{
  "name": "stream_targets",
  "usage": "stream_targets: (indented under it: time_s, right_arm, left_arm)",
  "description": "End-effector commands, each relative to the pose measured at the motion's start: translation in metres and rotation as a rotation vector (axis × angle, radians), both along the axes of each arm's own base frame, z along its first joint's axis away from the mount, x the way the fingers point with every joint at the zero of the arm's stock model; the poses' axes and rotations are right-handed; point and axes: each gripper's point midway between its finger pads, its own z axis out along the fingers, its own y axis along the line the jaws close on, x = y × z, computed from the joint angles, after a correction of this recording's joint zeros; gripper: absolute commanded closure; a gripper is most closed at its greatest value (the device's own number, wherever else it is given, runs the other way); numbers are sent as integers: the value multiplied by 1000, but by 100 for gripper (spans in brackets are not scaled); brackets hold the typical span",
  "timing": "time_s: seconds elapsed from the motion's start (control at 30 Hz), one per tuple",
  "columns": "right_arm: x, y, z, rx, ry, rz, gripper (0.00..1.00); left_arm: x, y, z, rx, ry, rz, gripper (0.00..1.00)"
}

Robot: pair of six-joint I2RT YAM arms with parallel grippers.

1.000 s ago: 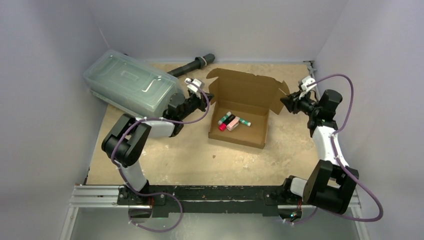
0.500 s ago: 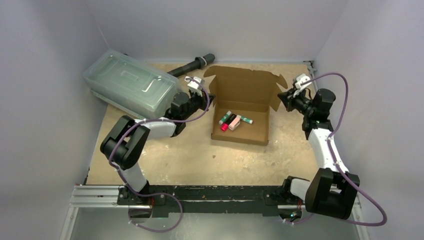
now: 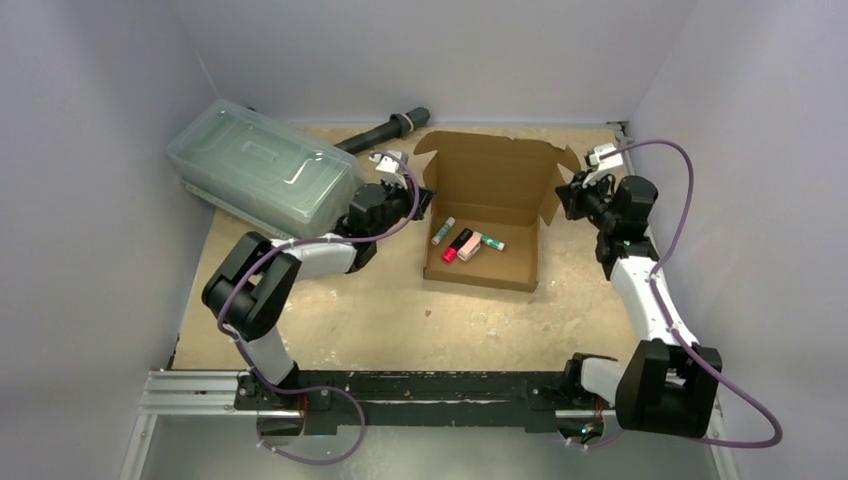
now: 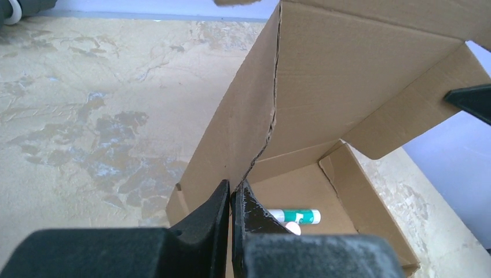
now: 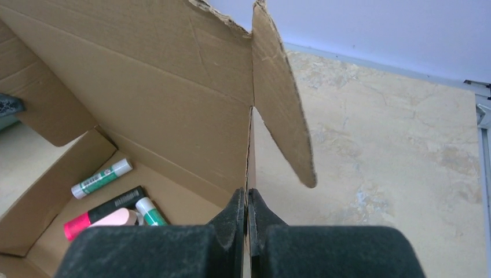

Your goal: Fold the paper box

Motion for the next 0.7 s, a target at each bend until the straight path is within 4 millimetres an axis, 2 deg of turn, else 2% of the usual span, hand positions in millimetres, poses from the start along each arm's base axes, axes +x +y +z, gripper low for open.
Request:
stream_targets:
  time_s: [0.0, 0.23, 0.5, 0.67]
  right_arm:
    - [-5, 14, 2, 73, 62, -19, 100]
    - [-9, 27, 1, 110, 103, 3, 100]
    - [-19, 37, -16, 97, 142, 26, 88]
    - [-27, 35, -26, 95, 155, 13, 86]
  left_arm:
    - [-17, -26, 20, -98, 79, -77, 100]
    - [-21, -32, 20, -115, 120, -76, 100]
    - [-27, -26, 3, -37, 126, -29, 100]
    - [-30, -17, -10, 13, 129, 1, 100]
